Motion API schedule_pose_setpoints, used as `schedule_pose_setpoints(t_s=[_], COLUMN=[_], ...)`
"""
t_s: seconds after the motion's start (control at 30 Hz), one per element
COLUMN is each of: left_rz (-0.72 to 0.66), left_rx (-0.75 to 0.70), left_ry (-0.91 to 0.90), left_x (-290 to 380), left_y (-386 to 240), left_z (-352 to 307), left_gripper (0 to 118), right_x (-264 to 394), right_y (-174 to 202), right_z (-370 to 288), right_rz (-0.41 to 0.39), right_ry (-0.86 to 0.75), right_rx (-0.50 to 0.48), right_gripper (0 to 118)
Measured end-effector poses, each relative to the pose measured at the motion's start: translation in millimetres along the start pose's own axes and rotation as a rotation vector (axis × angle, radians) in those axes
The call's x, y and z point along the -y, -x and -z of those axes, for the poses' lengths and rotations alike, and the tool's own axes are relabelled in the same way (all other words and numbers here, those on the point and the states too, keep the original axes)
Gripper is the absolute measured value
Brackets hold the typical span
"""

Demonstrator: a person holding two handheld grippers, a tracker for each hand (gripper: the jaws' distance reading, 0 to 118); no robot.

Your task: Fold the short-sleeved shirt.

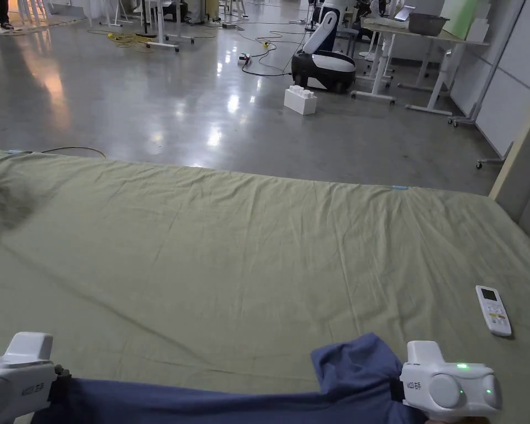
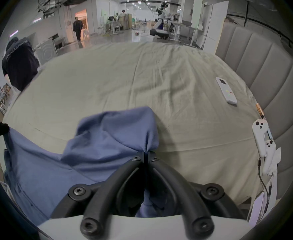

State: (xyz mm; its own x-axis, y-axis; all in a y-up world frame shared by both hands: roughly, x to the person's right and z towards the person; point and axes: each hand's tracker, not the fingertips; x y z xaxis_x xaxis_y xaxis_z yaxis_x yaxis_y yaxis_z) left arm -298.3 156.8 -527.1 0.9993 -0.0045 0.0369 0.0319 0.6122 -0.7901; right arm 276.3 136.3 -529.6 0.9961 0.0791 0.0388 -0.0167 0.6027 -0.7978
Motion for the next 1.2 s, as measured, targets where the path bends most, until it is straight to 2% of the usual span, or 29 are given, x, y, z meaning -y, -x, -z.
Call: schedule_pose_setpoints(t_s=[0.13,0.33,0.63,0.87,1.0,1.1,1.2], left_rz=[-0.029,-0.015,0.030,0.069,0.118,0.125,0.146], left_rx=[0.024,0.051,0.083,0.093,0.073,0.080,0.067], left_ry=[-0.038,-0.109,-0.171,-0.085,0.016,0.084,0.129], left_x=[4,17,65,126,161,178,189], left_y=[5,16,29,35,37,37,32], left_z=[-21,-61,-125,-140,-128,-115,-101], left_gripper=[3,3,3,3,3,3,3], right_x=[4,21,82,145,178,195,206], right_y=[-5,-11,-9,-1,0,3,7], right_z=[-43,-113,-192,-205,-190,-173,-159], right_rz=[0.025,0.009,-0.054,-0.094,-0.101,-0.145,-0.134], right_ry=[-0.057,-0.122,-0.123,-0.022,0.057,0.103,0.116], right_rx=[-0.024,-0.027,-0.019,0.002,0.015,0.041,0.045], right_gripper=[3,3,3,3,3,3,3])
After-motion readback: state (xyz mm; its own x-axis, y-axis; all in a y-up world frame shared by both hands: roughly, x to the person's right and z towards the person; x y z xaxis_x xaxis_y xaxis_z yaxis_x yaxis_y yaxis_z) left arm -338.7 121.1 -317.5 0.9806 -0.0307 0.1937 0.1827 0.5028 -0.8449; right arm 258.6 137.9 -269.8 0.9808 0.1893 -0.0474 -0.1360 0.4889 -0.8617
